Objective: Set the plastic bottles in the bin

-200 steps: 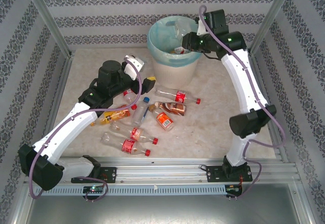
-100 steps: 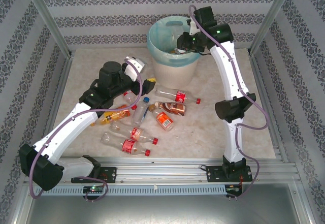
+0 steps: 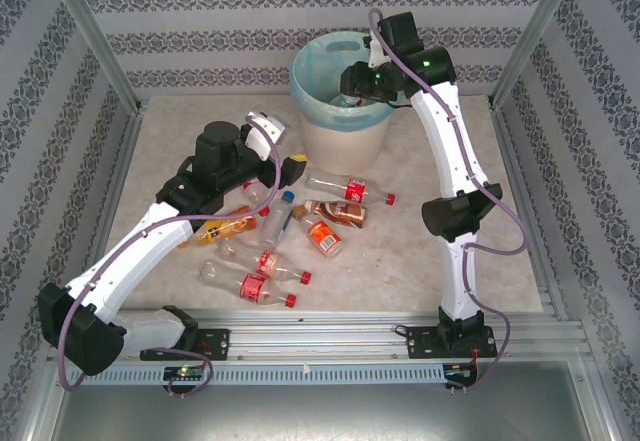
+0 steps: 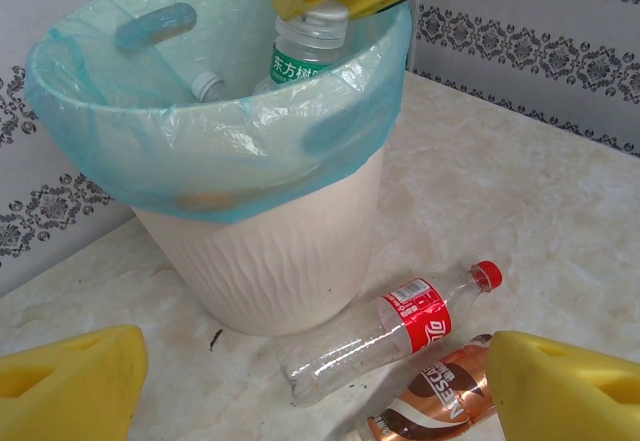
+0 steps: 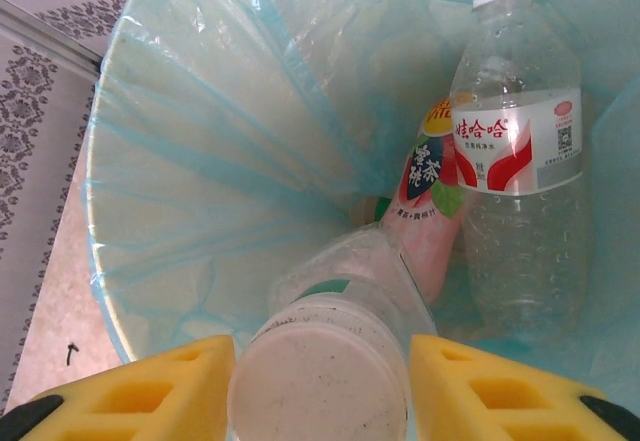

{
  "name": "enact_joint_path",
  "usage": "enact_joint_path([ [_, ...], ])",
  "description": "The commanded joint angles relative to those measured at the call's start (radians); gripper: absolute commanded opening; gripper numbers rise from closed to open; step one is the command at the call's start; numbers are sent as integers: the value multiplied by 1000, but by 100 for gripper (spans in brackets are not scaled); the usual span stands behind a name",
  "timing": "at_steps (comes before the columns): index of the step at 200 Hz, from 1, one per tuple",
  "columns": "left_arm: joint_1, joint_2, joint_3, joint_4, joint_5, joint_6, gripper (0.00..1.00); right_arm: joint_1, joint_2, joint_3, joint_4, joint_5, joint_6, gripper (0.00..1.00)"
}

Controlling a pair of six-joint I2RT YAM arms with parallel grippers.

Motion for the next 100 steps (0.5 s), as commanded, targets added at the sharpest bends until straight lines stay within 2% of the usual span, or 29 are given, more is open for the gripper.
enact_joint_path([
  [1,-1,-13,-14,44,-2,5,88,13,-4,30,35,-13,14,49],
  [70,4,-14,-19,47,-4,4,88,36,38,15,46,89,-37,45],
  [100,6,-13,-22,47,-6,4,89,49,82,13,42,90,-61,45],
])
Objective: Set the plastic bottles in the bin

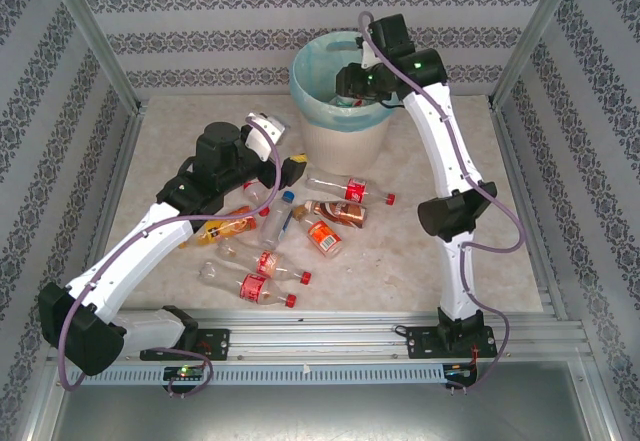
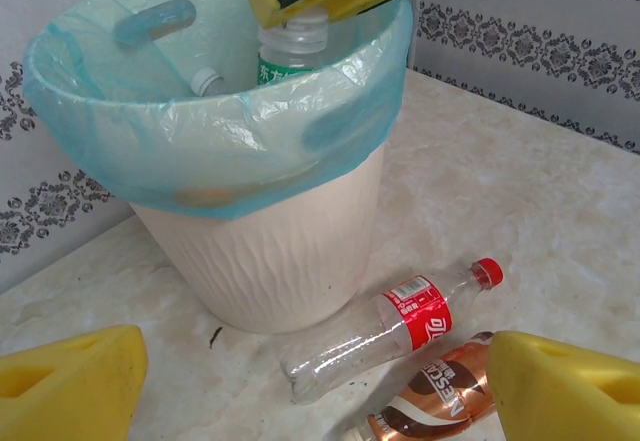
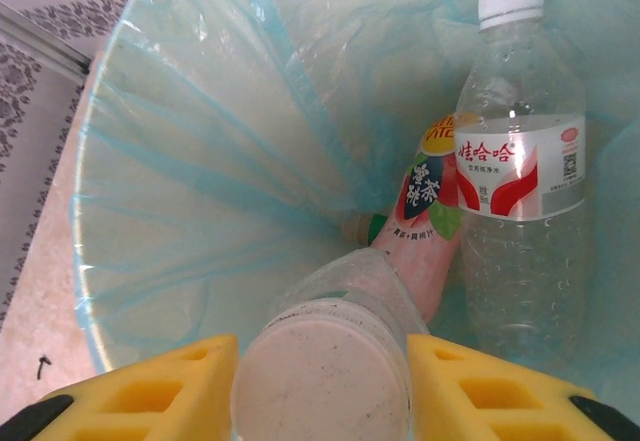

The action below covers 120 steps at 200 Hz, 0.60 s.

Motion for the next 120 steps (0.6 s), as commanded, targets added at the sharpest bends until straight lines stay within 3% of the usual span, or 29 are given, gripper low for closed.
enact_joint_path([
  [1,4,-13,-13,43,-6,4,89,16,55,13,8,36,-36,45],
  [92,4,-7,-14,44,-2,0,88,30,170,27,49,38,-90,48],
  [120,4,-7,-14,42,-6,0,89,32,176,61,37,10,-88,60],
])
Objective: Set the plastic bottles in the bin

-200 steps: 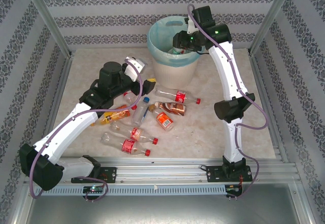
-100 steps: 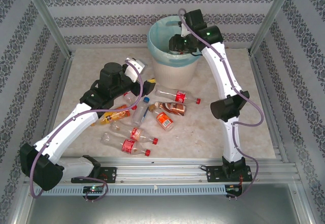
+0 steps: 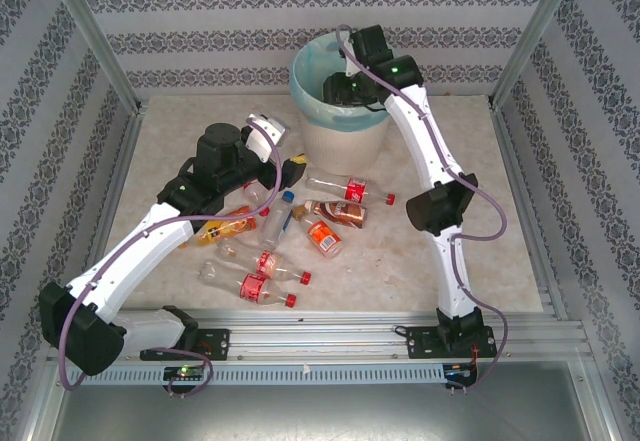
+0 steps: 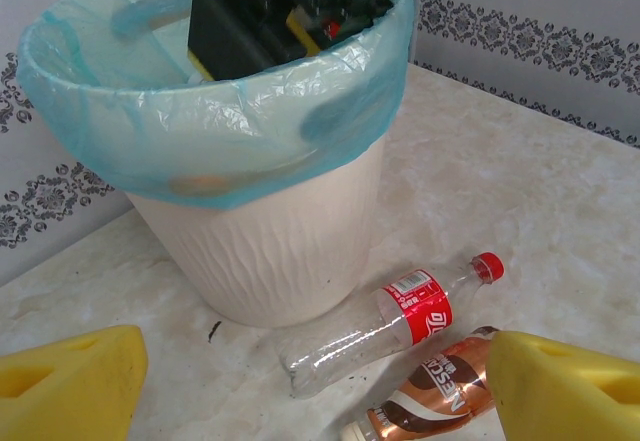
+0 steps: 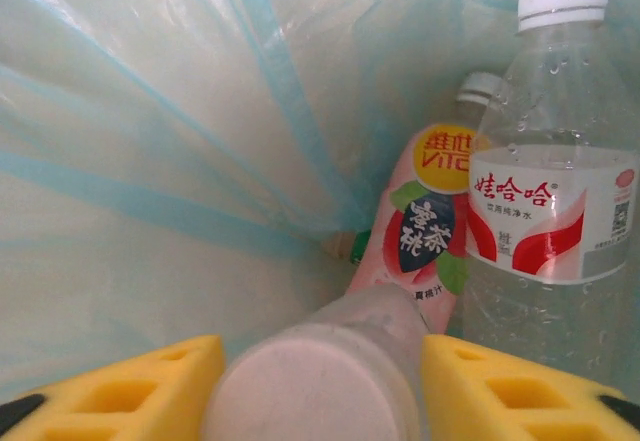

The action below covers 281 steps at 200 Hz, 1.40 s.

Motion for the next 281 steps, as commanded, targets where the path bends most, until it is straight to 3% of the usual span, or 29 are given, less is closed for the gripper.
enact_joint_path([
  [1,4,-7,-6,42,-5,-1,89,8,39,35,-29,-20,-8,60],
  [12,4,-7,-6,43,-7,1,89,10,18,41,-17,-34,8,65],
  [20,4,-6,-5,43,-8,1,89,12,-5,41,2,-37,12,77],
  [24,4,-5,-3,41,-8,1,89,13,-18,41,13,-38,12,79],
  [113,13,-17,4,32,-38,-5,89,30,-176,46,185,3,16,79],
  [164,17,-3,36,-7,-73,-38,90,100,-319,-8,199,47,-59,77],
  [190,17,-1,61,-45,-94,-53,90,187,-440,-193,219,42,-153,74],
  [215,17,-3,74,-66,-90,-66,90,271,-602,-503,322,78,-225,72],
  [281,17,-23,107,-149,-92,-96,90,305,-1003,-1247,600,202,-93,65],
])
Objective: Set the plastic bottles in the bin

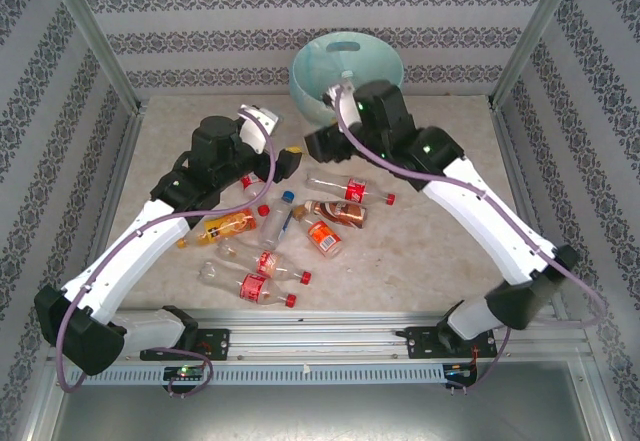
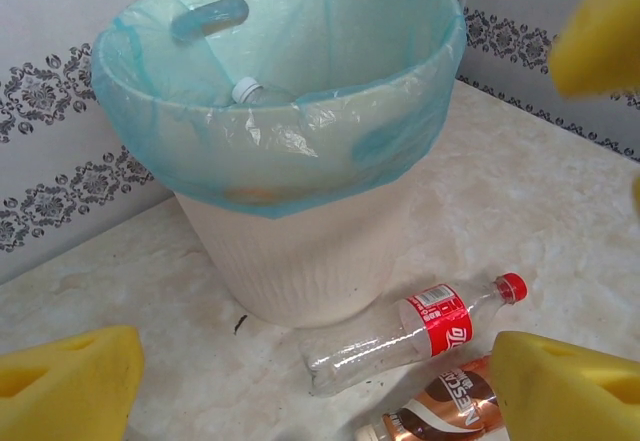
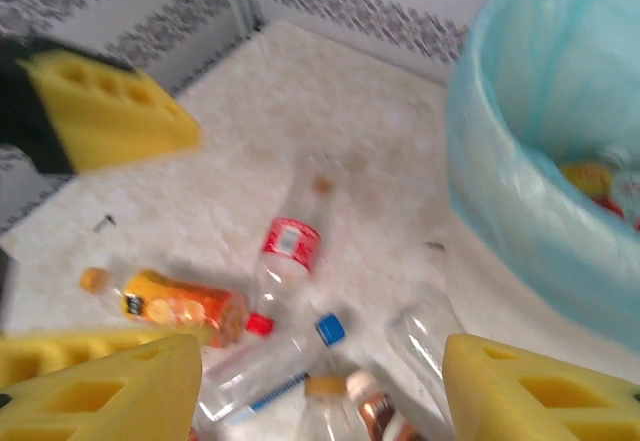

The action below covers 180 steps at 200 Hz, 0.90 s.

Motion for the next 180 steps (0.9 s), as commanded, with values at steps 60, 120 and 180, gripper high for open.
enact_joint_path([
  [60,10,-41,-59,-220,-37,-146,89,31,-145,-431,91,87,157,65],
  [120,12,-98,-267,-187,-63,-251,87,100,138,-317,42,81,169,63],
  [180,15,-137,-313,-208,-107,-258,87,113,447,-118,-14,32,149,54],
])
